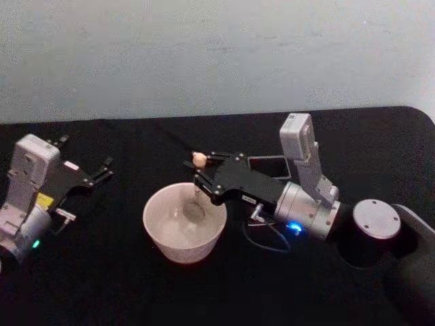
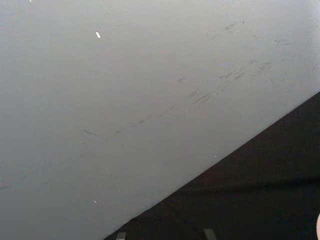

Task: Pick up the stirring spoon with one hand, stir inside the cup, then place it back in its original position.

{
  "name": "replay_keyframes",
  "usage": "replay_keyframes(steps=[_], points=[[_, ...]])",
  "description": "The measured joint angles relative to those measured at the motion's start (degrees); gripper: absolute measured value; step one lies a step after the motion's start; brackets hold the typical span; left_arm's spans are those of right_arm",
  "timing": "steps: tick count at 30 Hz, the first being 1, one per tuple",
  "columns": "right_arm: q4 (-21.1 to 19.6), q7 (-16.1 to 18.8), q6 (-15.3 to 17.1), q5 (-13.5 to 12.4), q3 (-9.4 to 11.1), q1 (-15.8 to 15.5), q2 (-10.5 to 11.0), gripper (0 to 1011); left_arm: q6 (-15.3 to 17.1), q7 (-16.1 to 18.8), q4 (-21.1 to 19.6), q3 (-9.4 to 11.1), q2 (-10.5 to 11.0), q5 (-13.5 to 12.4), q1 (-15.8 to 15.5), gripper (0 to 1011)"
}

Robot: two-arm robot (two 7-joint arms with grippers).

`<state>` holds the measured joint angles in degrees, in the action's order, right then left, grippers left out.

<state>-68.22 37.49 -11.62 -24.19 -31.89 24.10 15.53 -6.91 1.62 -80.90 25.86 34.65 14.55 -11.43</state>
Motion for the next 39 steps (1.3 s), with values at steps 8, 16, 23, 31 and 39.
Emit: replay_keyframes(steps=[8, 16, 23, 31, 39], points=[[-2.86, 0.41, 0.62, -0.36, 0.74, -1.95, 2.16, 200, 0.0, 0.0, 0.0, 0.0, 0.0, 0.0, 0.0, 1001], [-7.13, 2.19, 1.77, -1.43, -0.04, -4.57, 4.31, 200, 0.0, 0.0, 0.0, 0.0, 0.0, 0.0, 0.0, 1001], [-7.84, 2.78, 1.87, -1.7, -1.69, -4.75, 3.61, 199, 0.0, 0.0, 0.0, 0.0, 0.0, 0.0, 0.0, 1001], [-3.98, 1.35, 0.76, -1.09, -2.49, -2.05, 0.29, 200, 0.0, 0.0, 0.0, 0.0, 0.0, 0.0, 0.0, 1001], [0.2, -0.54, -0.5, 0.28, -1.61, 0.22, -1.46, 200, 0.0, 0.0, 0.0, 0.0, 0.0, 0.0, 0.0, 1001]])
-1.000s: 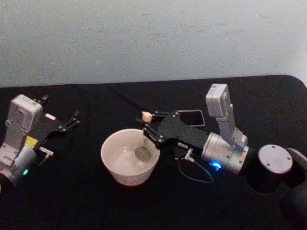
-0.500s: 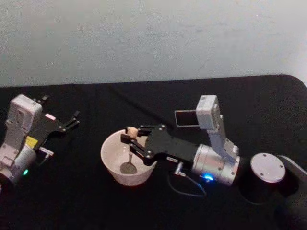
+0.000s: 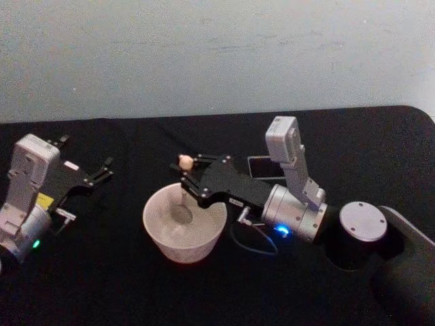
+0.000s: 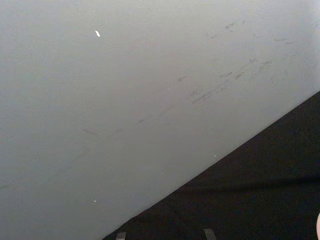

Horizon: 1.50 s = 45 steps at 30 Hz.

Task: Pick up the stirring spoon with one hand, stir inside the cup, then place it back in its original position.

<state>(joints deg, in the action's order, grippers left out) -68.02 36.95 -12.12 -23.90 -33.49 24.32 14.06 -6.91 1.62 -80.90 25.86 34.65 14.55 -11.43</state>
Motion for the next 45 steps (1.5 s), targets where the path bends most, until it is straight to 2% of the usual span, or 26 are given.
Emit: replay_keyframes(steps=[12, 21, 29, 37, 45], points=[[0.39, -0.54, 0.05, 0.24, 1.66, -0.21, 0.21, 200, 0.0, 0.0, 0.0, 0.0, 0.0, 0.0, 0.0, 1001], [-2.41, 0.01, 0.5, -0.57, 2.55, -1.27, 1.25, 200, 0.0, 0.0, 0.0, 0.0, 0.0, 0.0, 0.0, 1001], [-9.22, 1.8, -0.64, -2.38, 4.29, -1.9, 4.59, 200, 0.0, 0.0, 0.0, 0.0, 0.0, 0.0, 0.0, 1001], [-13.19, 2.21, -1.81, -4.17, 6.46, -2.24, 7.37, 200, 0.0, 0.0, 0.0, 0.0, 0.0, 0.0, 0.0, 1001], [-16.25, 1.4, -3.02, -5.39, 9.56, -3.33, 10.64, 200, 0.0, 0.0, 0.0, 0.0, 0.0, 0.0, 0.0, 1001]])
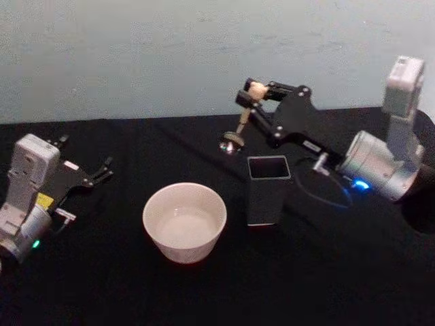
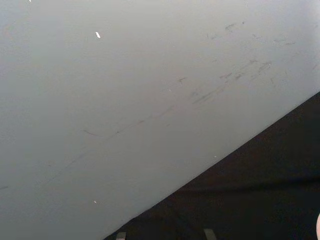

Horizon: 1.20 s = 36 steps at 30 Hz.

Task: Pick up the stirring spoon with one hand, stir inside the cup, then place it back in its original position.

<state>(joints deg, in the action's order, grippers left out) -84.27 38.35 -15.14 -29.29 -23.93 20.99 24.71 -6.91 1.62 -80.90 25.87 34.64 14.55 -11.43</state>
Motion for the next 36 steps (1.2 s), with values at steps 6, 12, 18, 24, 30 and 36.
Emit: replay_keyframes(steps=[6, 12, 18, 24, 30, 36], points=[[-2.0, -0.61, -0.18, -0.34, 1.78, -1.78, 2.25, 200, 0.0, 0.0, 0.0, 0.0, 0.0, 0.0, 0.0, 1001], [-3.61, -1.24, 0.36, -0.63, 2.97, -3.76, 3.94, 200, 0.0, 0.0, 0.0, 0.0, 0.0, 0.0, 0.0, 1001], [-3.6, -2.1, 1.2, -0.28, 3.47, -4.84, 4.55, 200, 0.0, 0.0, 0.0, 0.0, 0.0, 0.0, 0.0, 1001], [-2.58, -2.89, 2.08, 0.31, 3.54, -5.18, 4.28, 200, 0.0, 0.0, 0.0, 0.0, 0.0, 0.0, 0.0, 1001], [-1.82, -3.8, 3.63, 0.52, 3.44, -5.58, 3.7, 200, 0.0, 0.0, 0.0, 0.0, 0.0, 0.0, 0.0, 1001], [-1.58, -5.82, 6.63, 0.52, 3.24, -6.48, 3.06, 200, 0.0, 0.0, 0.0, 0.0, 0.0, 0.0, 0.0, 1001]])
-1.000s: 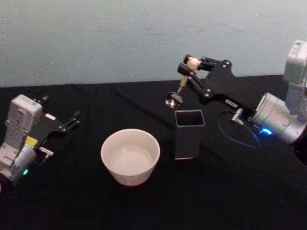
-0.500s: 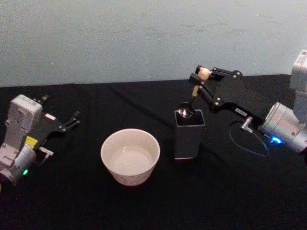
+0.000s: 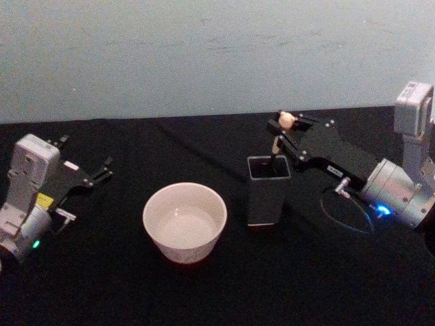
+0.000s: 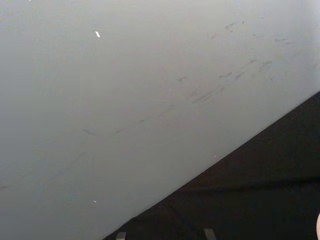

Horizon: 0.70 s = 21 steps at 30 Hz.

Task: Pick up the stirring spoon with one hand, stir inside the cup, then place it back in its original position.

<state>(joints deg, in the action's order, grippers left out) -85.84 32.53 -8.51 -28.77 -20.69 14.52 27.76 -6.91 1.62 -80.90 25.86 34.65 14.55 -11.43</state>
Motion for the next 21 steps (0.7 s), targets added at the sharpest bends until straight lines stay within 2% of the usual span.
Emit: replay_keyframes(steps=[11, 21], points=[[0.69, -5.19, 4.68, 0.97, 0.03, -1.58, -1.95, 200, 0.0, 0.0, 0.0, 0.0, 0.0, 0.0, 0.0, 1001], [1.17, -6.9, 7.22, 1.01, 0.22, -2.61, -3.24, 199, 0.0, 0.0, 0.0, 0.0, 0.0, 0.0, 0.0, 1001]])
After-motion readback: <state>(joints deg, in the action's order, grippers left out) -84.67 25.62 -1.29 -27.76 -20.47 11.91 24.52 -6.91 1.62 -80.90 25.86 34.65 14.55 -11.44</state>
